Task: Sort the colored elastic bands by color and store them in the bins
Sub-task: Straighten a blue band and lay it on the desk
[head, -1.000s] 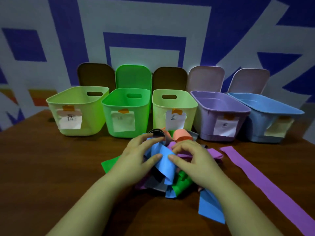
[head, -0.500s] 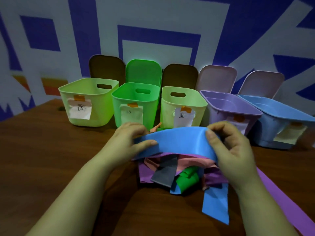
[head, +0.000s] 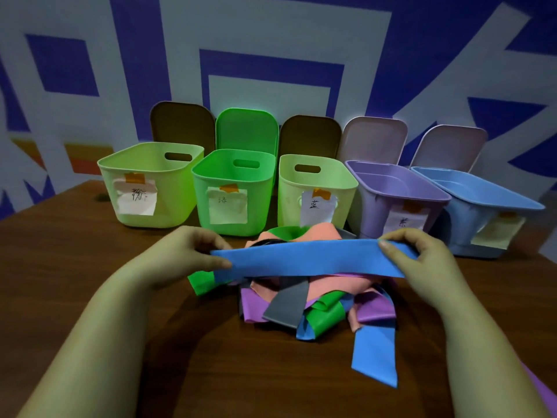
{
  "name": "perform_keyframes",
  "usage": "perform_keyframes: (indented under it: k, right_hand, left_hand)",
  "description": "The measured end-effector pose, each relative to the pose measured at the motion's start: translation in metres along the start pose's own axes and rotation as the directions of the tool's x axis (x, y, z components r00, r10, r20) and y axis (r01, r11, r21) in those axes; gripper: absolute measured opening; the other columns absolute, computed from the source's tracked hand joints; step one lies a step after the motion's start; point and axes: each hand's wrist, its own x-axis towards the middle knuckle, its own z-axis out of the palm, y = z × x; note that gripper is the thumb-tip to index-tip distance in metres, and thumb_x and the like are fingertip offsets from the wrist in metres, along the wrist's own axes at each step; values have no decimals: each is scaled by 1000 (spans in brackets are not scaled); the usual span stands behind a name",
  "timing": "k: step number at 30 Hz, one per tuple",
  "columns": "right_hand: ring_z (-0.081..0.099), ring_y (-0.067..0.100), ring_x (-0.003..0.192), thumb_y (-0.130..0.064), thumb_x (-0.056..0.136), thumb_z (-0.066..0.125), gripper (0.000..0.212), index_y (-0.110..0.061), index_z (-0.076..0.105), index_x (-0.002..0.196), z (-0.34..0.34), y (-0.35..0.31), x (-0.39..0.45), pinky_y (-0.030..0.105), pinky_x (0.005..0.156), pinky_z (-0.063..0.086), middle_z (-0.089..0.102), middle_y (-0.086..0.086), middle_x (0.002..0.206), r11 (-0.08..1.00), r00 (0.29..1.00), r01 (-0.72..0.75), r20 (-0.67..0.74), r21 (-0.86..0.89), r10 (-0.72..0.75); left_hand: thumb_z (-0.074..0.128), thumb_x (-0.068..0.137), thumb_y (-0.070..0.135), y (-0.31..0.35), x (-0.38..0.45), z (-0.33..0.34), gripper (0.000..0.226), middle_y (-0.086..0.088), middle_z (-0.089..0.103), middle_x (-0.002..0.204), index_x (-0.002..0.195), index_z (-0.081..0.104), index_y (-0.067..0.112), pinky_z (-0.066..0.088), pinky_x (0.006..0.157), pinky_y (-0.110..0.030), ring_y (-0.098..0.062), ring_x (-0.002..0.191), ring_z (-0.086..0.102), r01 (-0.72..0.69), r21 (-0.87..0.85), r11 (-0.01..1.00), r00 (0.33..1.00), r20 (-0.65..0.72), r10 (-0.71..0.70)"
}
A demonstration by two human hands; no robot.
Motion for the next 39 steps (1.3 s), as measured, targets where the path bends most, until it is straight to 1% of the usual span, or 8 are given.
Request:
perform_keyframes:
  k: [7,10,16,22,29,32,35,39]
  right_hand:
    - [66,11,82,-6,70,79,26,-14,69,91,-14,-4,-7,15,61,52,71,1,86,965,905,-257,364,51,221]
    - [60,4,68,-9,75,75,13,-7,69,86,-17,-8,-8,8,51,45,68,-1,80,972,922,-232,325,29,211]
    - [65,16,77,-4,82,65,8,-3,65,90,-13,-10,-6,15,63,55,70,9,85,895,962,-262,167,361,214]
    - [62,10,64,-5,85,65,10,0,59,91,-4,-3,-3,13,50,49,69,11,82,917,957,-287,114,277,266]
    - [59,16,72,-4,82,68,26,-10,56,104,-13,-15,-10,26,65,50,62,7,80,917,964,-216,-75,336,255]
    - [62,5,61,0,83,66,26,-15,56,101,-35,-30,-27,19,55,48,62,4,75,918,983,-157,-34,363,181]
    - [57,10,56,1,81,66,19,-14,58,89,-56,-35,-54,12,47,44,61,9,74,927,988,-151,10,343,157]
    - [43,17,56,-3,81,69,13,-14,64,77,-68,-21,-96,23,49,36,54,14,62,971,985,-170,72,166,160]
  left_hand:
    - [60,83,-3,-7,7,-3,23,4,71,70,97,63,15,55,59,-18,-7,67,68,-25,-577,817,969,-215,-123]
    - [57,86,-3,-10,11,-5,26,6,68,65,102,60,18,51,49,-16,-3,60,66,-58,-652,756,948,-273,-162]
    - [59,87,2,-15,15,-6,28,4,61,73,103,56,25,47,48,-16,-7,69,60,-142,-636,759,904,-395,-162]
    - [64,84,1,-21,18,0,27,-2,53,73,74,45,17,42,53,-25,-13,71,55,-99,-512,853,872,-458,-174]
    - [66,83,4,18,-12,-1,15,1,65,83,78,64,18,50,58,-18,-10,79,61,-179,-443,879,830,-548,-107]
    - [66,82,7,41,-51,-4,15,4,68,83,82,69,21,51,60,-17,-5,79,62,-203,-348,915,799,-599,-51]
    - [70,79,7,44,-82,2,12,3,71,71,79,71,19,48,50,-11,-1,63,62,-112,-262,959,848,-528,-45]
    - [75,75,8,30,-109,17,7,-7,70,68,74,72,14,44,44,-15,-5,47,53,55,-187,981,910,-395,-126]
